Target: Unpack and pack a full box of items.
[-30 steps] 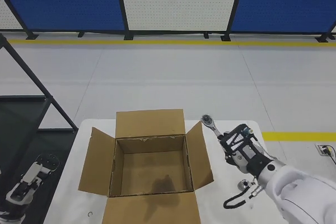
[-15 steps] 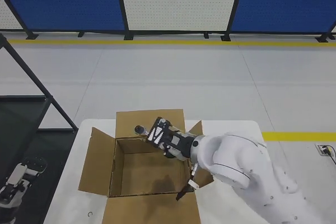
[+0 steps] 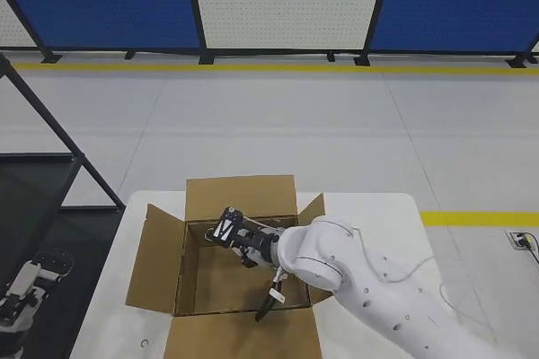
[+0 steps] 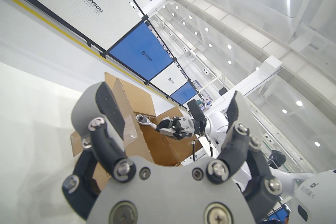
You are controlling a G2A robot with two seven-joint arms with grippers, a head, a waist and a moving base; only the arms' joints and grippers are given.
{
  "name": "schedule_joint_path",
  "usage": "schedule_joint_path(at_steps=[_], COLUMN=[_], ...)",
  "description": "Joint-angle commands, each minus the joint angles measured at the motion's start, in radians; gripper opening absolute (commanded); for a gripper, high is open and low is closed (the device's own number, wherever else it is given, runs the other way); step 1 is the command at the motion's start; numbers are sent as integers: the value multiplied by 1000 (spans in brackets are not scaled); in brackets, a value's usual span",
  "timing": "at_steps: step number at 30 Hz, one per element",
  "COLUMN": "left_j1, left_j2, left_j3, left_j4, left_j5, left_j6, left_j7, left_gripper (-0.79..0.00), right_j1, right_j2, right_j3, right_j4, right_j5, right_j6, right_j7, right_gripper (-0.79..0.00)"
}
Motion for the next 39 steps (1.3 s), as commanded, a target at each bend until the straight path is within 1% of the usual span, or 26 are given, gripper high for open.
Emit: schedule_joint_path(at_steps=[1,11,13,16,21,26,30,32,39], left_j1=[0,0,0,0,0,0,0,0,0], left_j2=[0,0,0,0,0,0,0,0,0], left_j3=[0,0,0,0,0,0,0,0,0], left_j4=[0,0,0,0,0,0,0,0,0], left_j5=[0,0,0,0,0,0,0,0,0], left_j6=[0,0,0,0,0,0,0,0,0], left_j7=[0,0,0,0,0,0,0,0,0], left_gripper=[0,0,0,0,0,0,0,0,0], right_j1=[0,-9,-22,-10,35,72,95,103,133], right_j2=[0,0,-5,-27,-83,-157,-217,-244,-322], right_j3=[0,1,-11,-36,-95,-164,-208,-221,-256], right_j4=[0,4,33,113,284,442,566,614,746], right_j5=[0,0,-13,12,71,104,117,130,121], right_j6=[0,3,-8,-35,-86,-111,-97,-107,-88], right_j7=[0,-12,-31,-60,-102,-145,-157,-163,-134], right_gripper=[-785,-785,-785,-785,-785,-785,-785,-785,-785])
